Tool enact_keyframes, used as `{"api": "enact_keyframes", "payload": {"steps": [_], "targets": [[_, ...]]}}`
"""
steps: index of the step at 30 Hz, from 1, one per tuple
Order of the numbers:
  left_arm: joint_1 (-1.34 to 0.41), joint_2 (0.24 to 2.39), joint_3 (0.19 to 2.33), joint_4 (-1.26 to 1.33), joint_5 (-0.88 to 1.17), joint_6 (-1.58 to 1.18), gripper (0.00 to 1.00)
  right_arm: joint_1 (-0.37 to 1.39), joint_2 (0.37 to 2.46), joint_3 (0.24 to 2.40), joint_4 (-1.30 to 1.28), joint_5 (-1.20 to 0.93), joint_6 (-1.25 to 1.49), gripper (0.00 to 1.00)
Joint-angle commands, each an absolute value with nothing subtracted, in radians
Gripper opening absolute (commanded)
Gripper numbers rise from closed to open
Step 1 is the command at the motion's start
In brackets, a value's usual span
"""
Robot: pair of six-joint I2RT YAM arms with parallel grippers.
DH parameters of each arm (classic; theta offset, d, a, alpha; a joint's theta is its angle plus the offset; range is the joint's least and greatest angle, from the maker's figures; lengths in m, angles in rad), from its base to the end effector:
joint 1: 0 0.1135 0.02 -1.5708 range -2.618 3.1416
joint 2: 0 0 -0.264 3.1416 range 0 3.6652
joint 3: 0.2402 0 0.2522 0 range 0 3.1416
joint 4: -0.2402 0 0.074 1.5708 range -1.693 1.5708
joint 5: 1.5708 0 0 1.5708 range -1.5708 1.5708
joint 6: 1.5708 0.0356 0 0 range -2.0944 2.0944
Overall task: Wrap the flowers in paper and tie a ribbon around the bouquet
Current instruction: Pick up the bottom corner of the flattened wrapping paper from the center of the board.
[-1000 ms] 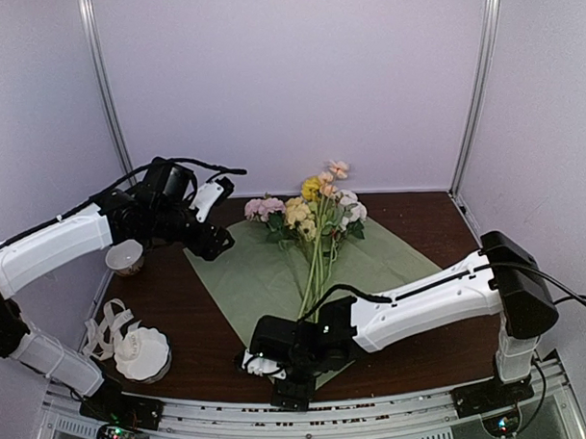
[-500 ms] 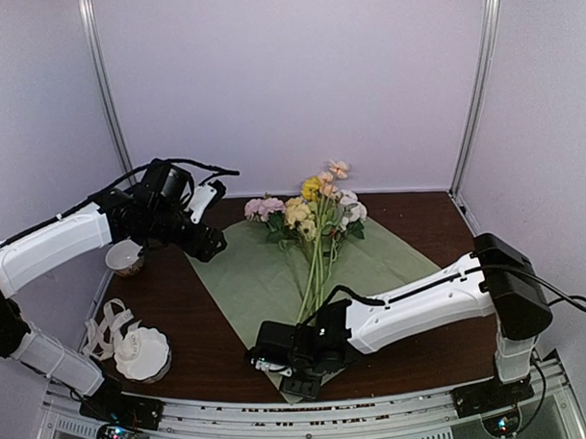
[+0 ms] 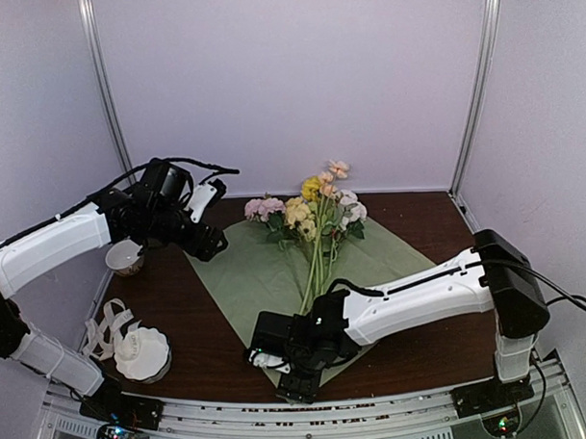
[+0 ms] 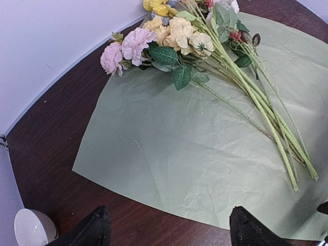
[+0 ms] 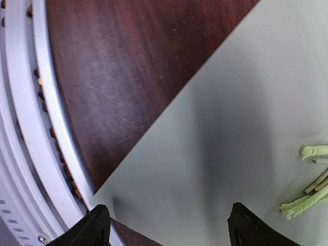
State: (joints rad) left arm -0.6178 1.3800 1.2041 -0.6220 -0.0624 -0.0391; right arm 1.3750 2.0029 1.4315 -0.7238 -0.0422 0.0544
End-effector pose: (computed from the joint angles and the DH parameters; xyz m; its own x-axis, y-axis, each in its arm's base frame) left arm 0.2443 -0.1709 0.3105 -0.6043 0.3816 -0.6994 0.5194 0.8543 0.0173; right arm 0.0761 0.3915 0.1658 -0.2403 -0.9325 -0.2695 -0.9706 0.2342 0.0553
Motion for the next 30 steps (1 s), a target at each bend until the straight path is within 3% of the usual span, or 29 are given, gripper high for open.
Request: {"api": "enact_keyframes", "payload": {"steps": [1,13,22,26,30], "targets": [[-0.614,1.365,1.198,-0.578,-0.036,-0.036,0.84,1.384,2.000,1.485,-0.787,-0.064,0.035,0.83],[-0.610,1.378,1.200,-0.575,-0.024,-0.032,0.84,1.382,2.133,1.547,-0.868,0.008,-0.008,0.82],[-0.607,1.374,1.199,-0.575,-0.023,-0.032,0.84,1.329,2.131,1.520,-0.860,0.023,0.001,0.54],[-0.606,1.377,1.198,-0.574,-0.016,-0.032,0.83,1.312,2.124,1.514,-0.836,-0.009,0.007,0.37],[-0.607,1.338,1.170,-0.518,0.056,-0.003,0.76,1.289,2.091,1.487,-0.797,-0.083,0.017,0.21]]}}
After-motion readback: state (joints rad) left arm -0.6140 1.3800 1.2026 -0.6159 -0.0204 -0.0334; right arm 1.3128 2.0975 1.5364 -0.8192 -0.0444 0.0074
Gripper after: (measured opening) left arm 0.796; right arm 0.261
